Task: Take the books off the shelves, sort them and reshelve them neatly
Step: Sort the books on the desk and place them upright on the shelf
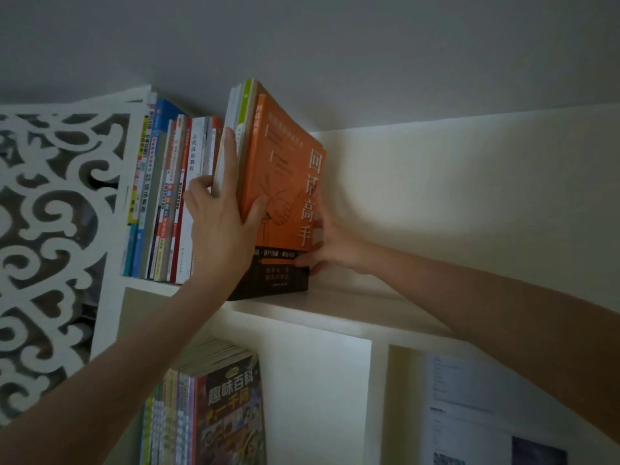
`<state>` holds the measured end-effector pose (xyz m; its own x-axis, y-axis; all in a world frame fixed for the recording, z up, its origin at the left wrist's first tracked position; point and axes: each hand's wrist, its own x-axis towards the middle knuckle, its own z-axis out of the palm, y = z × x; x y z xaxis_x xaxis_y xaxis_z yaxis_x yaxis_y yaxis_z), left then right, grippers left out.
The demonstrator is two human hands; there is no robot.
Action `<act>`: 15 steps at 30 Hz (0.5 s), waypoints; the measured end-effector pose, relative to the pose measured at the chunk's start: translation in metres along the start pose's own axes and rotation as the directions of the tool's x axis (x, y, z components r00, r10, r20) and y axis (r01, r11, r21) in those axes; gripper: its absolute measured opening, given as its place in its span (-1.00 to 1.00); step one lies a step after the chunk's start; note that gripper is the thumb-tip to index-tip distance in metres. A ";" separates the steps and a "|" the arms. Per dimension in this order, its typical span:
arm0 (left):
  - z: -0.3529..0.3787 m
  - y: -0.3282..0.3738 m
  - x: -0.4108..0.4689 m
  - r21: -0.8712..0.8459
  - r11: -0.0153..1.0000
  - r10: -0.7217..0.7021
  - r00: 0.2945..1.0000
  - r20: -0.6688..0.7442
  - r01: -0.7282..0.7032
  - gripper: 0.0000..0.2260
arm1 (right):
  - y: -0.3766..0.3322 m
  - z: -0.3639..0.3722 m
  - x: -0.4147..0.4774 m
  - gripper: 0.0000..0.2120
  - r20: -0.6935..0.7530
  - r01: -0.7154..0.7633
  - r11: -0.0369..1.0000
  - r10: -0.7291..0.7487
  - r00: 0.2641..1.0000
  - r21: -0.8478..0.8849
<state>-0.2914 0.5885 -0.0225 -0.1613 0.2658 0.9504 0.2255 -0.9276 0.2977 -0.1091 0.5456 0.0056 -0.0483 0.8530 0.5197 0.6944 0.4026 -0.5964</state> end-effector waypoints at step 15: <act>0.010 -0.021 0.004 -0.062 0.993 -0.102 0.993 -0.053 0.099 -0.32 | 0.018 0.014 0.020 0.34 0.115 0.049 0.941 -0.011 0.993 -0.334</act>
<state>-0.2870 0.6118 -0.0239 -0.2340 0.3453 0.9089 0.1483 -0.9112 0.3843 -0.1073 0.5743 -0.0033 -0.1380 0.8811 0.4523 0.8910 0.3099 -0.3318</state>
